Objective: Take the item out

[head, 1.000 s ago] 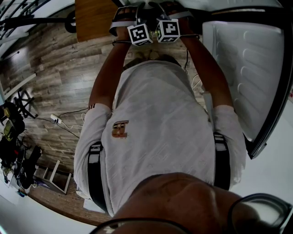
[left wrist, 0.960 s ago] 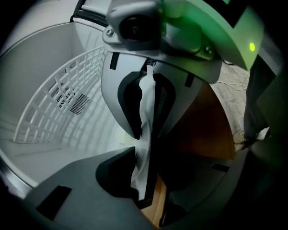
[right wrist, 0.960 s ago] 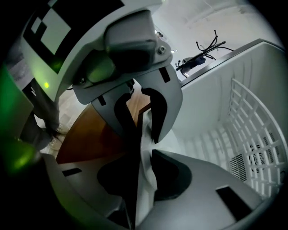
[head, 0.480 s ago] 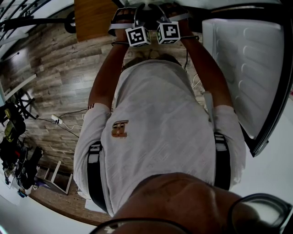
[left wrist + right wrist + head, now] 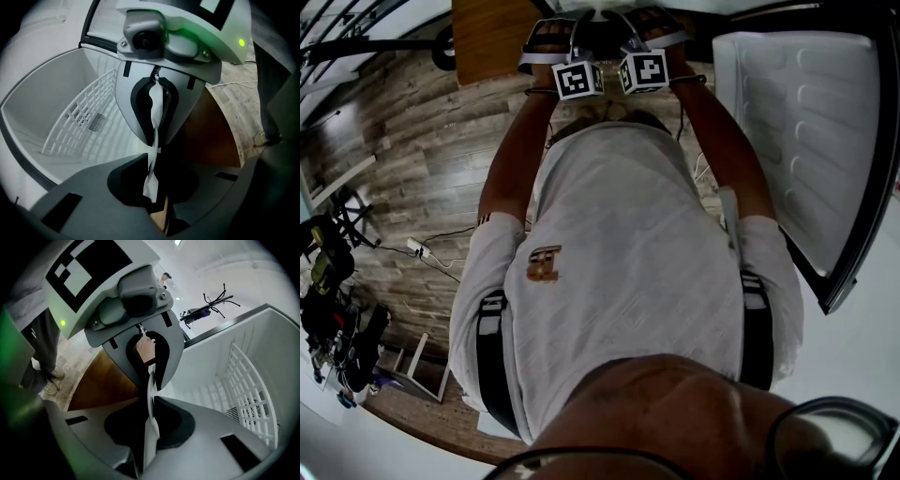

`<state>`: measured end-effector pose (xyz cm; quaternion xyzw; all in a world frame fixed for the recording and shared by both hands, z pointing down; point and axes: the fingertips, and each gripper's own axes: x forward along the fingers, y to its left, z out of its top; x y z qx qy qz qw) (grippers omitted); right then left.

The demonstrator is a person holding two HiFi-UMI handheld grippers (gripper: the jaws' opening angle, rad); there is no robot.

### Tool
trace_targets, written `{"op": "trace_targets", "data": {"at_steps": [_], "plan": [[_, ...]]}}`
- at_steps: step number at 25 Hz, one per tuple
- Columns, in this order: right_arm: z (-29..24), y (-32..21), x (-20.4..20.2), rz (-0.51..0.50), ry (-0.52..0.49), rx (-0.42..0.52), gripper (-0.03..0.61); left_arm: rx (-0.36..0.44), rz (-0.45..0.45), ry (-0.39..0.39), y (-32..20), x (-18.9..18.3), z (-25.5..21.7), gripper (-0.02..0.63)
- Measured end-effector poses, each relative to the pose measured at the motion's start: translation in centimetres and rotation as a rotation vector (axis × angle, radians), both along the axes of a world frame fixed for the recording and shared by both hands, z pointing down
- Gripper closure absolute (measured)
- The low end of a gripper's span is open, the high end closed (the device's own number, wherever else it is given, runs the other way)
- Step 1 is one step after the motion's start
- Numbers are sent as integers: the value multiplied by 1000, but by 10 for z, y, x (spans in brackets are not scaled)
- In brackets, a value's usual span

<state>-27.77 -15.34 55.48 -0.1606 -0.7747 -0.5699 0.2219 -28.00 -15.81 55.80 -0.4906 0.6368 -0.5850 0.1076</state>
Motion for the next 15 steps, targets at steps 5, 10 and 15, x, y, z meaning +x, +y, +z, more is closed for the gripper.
{"op": "trace_targets", "data": {"at_steps": [5,10,15], "plan": [[-9,4,2,-7,-34,10,529,3,36,-48,5,3,-7,565],[-18,8,6,-2,-51,3,534,-1,61,-89,9,8,-13,565],[-33,11,10,-5,-69,14,534,8,82,-100,12,14,-28,565]]}}
